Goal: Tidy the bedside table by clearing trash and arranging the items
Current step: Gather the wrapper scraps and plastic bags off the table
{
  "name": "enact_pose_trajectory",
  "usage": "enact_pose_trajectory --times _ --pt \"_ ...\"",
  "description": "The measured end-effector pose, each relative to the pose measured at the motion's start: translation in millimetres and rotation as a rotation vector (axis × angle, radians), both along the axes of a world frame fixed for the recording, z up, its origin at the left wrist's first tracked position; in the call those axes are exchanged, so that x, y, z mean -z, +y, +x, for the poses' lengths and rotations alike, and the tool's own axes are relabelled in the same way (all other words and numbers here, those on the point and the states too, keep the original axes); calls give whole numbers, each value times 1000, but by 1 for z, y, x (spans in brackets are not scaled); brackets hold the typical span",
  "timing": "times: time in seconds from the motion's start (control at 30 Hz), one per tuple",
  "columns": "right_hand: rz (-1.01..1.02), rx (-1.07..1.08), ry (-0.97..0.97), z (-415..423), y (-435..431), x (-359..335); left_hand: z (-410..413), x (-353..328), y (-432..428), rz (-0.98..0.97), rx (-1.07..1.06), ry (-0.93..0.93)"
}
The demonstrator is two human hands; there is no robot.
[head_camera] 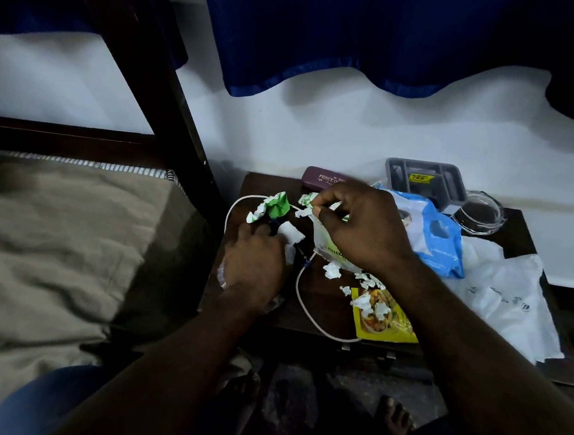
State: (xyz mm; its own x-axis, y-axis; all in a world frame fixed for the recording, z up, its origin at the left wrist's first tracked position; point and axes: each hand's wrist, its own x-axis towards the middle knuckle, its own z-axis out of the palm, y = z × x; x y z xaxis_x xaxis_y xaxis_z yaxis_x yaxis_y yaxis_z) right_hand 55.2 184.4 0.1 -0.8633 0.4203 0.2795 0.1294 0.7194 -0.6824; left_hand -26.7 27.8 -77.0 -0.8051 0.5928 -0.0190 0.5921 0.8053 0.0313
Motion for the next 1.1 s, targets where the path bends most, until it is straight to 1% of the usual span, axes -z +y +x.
enact_pose_trajectory --times 0.23,0.27,0.33,0.4,0.47,0.5,0.53,0.6,0.63,0.73,0.8,0.87,0.93,1.0,1.03,1.07,1.1 --pt "-1 -5 -6 -2 0 0 2 -11 1 67 -1 -13" --pt "-8 -5 -1 -3 0 0 0 -19 2 104 -14 -19" --pt "-10 5 13 -4 -1 0 -10 -40 2 243 -14 -85" --pt "-28 -1 8 -6 -2 0 -23 -64 -5 349 115 -217" --pt "-109 -72 -37 -8 -5 -1 -35 -82 -17 362 315 -330" --pt "-142 -117 -73 -8 -8 -1 -39 -86 -23 354 386 -341" --pt "-154 -149 -108 -9 -11 -1 -43 -87 -28 361 414 -339" --pt "-178 -147 -132 -12 -18 1 -48 -84 -33 438 374 -340" --pt "-247 -125 -120 -15 -20 1 -49 -86 -32 497 340 -351" --pt "-644 -66 -40 -26 -29 -3 -48 -94 -31 729 271 -450" --pt "-803 -31 34 -33 -32 -4 -51 -95 -32 810 229 -503" --pt "-917 1 96 -38 -35 -4 -56 -95 -35 820 163 -530" --pt "-1054 22 142 -44 -40 -3 -62 -97 -37 811 143 -579" --pt "-1172 40 204 -49 -46 -4 -66 -99 -39 797 160 -695" --pt "-1201 51 235 -52 -50 -4 -66 -100 -40 794 157 -754" --pt "-1206 58 252 -55 -53 -4 -67 -100 -41 792 144 -770" --pt "-1184 63 252 -57 -56 -4 -68 -101 -41 787 126 -736"
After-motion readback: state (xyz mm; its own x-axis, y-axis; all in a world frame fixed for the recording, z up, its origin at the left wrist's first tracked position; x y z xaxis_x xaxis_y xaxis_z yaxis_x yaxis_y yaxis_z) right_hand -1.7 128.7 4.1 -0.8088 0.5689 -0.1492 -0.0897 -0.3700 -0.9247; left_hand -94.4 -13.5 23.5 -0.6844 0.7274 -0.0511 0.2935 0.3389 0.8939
